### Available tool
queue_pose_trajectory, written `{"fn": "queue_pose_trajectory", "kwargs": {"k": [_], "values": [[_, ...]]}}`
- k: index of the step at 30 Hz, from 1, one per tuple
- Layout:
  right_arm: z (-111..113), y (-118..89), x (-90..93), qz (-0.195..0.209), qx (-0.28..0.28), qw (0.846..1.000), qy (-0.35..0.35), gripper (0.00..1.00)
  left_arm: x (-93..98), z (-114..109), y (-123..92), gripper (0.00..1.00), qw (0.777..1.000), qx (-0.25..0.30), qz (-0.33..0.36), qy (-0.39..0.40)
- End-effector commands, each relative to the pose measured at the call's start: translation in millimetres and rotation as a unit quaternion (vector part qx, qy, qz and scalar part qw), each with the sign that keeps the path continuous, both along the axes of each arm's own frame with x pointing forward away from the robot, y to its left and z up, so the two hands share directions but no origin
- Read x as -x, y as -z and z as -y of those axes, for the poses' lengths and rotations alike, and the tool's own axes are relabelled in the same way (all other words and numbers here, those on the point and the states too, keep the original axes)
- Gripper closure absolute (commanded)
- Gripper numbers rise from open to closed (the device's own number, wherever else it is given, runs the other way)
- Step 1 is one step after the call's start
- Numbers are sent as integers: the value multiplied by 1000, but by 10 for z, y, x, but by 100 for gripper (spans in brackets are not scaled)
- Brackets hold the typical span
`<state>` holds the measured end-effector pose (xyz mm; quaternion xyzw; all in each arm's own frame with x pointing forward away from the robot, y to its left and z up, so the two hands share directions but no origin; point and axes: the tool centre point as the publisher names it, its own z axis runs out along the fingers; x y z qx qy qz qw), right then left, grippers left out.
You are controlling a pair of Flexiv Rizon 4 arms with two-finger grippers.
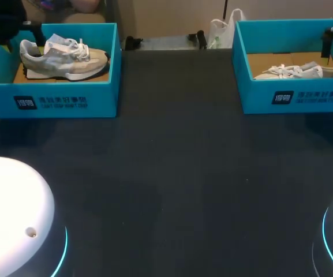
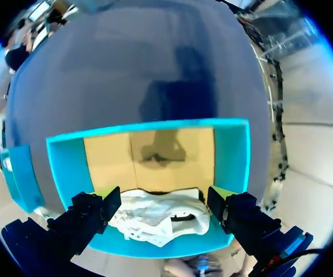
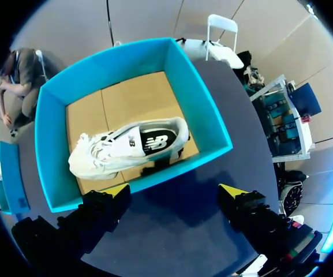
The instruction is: Take the shoe out of the shoebox, open the shoe tongue, remove and reinsert the insole, then place the shoe into the shoebox
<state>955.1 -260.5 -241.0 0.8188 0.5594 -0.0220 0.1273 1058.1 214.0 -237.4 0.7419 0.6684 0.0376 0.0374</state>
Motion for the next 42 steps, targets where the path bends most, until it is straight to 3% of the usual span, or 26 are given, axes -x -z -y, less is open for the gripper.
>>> {"fn": "queue_pose_trajectory", "kwargs": {"k": [1, 15, 24, 25, 27, 31, 33, 35, 37, 38, 42], "values": [[1, -3, 6, 1, -1, 1000, 0, 0, -256, -67, 64, 0, 1000, -8, -1, 14], [1, -3, 6, 1, -1, 1000, 0, 0, -922, -422, 217, 0, 999, -15, 29, -13], [1, -3, 6, 1, -1, 1000, 0, 0, -1253, -554, 368, 0, 999, -24, 34, -22], [1, -3, 6, 1, -1, 1000, 0, 0, -1282, -562, 390, 4, 999, -24, 34, -23], [1, -3, 6, 1, -1, 1000, 0, 0, -1334, -577, 438, 25, 999, -26, 34, -26], [1, -3, 6, 1, -1, 1000, 0, 0, -1417, -601, 526, 27, 999, -27, 30, -26], [1, -3, 6, 1, -1, 1000, 0, 0, -1445, -609, 564, 38, 999, -29, 27, -28], [1, -3, 6, 1, -1, 1000, 0, 0, -1455, -612, 586, 33, 999, -30, 26, -27], [1, -3, 6, 1, -1, 1000, 0, 0, -1461, -624, 604, 34, 999, -27, 27, -23], [1, -3, 6, 1, -1, 1000, 0, 0, -1468, -633, 615, 43, 999, -26, 25, -22], [1, -3, 6, 1, -1, 1000, 0, 0, -1479, -654, 660, 48, 999, -23, 19, -14]]}}
